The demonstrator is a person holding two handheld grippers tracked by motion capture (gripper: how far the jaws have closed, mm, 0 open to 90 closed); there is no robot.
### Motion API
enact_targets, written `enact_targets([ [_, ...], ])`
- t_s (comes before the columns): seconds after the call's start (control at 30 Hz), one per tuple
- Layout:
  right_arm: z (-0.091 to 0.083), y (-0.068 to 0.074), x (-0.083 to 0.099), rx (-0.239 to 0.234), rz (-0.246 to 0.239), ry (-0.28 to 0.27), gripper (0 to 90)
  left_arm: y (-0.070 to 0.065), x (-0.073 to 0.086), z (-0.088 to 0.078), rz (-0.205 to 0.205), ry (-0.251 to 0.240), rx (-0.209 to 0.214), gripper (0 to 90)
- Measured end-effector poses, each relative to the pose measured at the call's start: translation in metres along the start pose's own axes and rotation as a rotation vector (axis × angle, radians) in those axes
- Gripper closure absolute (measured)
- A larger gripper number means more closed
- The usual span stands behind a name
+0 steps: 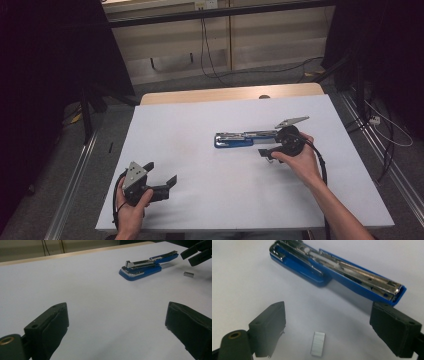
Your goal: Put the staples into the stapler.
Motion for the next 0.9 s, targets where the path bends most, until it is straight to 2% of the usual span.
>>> enact_targets([
  [0.07,-0.0011,-0.0005,0.0011,0.003,-0.006,0.004,16.3,0.0007,0.0002,-0.0006,-0.001,0.003,-0.003,5.1],
  [0.13,-0.0029,-0.0008,0.0024,-0.013,-0.001,0.012,21.3,0.0013,0.0006,-0.0007,0.002,0.005,-0.001,5.1],
  [0.3,-0.0018,0.0026,0.0055,-0.037,-0.007,0.066,28.8,0.0016,0.001,-0.0009,-0.002,0.006,-0.001,5.0],
  [0.4,-0.0028,0.0033,0.0054,-0.05,-0.007,0.078,33.5,0.0018,0.0013,-0.0011,-0.003,0.008,-0.002,5.0],
  [0.5,-0.0027,0.003,0.0068,-0.045,-0.01,0.121,35.5,0.0022,0.0015,-0.0005,-0.004,0.009,-0.004,5.0],
  [0.63,-0.003,0.003,0.0065,-0.051,0.007,0.15,38.6,0.0018,0.0015,-0.001,-0.001,0.011,-0.003,5.0],
  [0.9,-0.0008,0.0047,0.0059,-0.047,-0.023,0.204,47.8,0.0015,0.0016,-0.0004,0.007,0.016,-0.003,4.9],
])
Point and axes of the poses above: each handheld gripper's, and its own axes: z roughly forward along the jaws, x roughly out of its underside, y roughly to its left, the point moved 4 cm from there along z, roughly forward along the jaws, and after that the axes turned 6 degrees about -x, right-handed, at the moved point
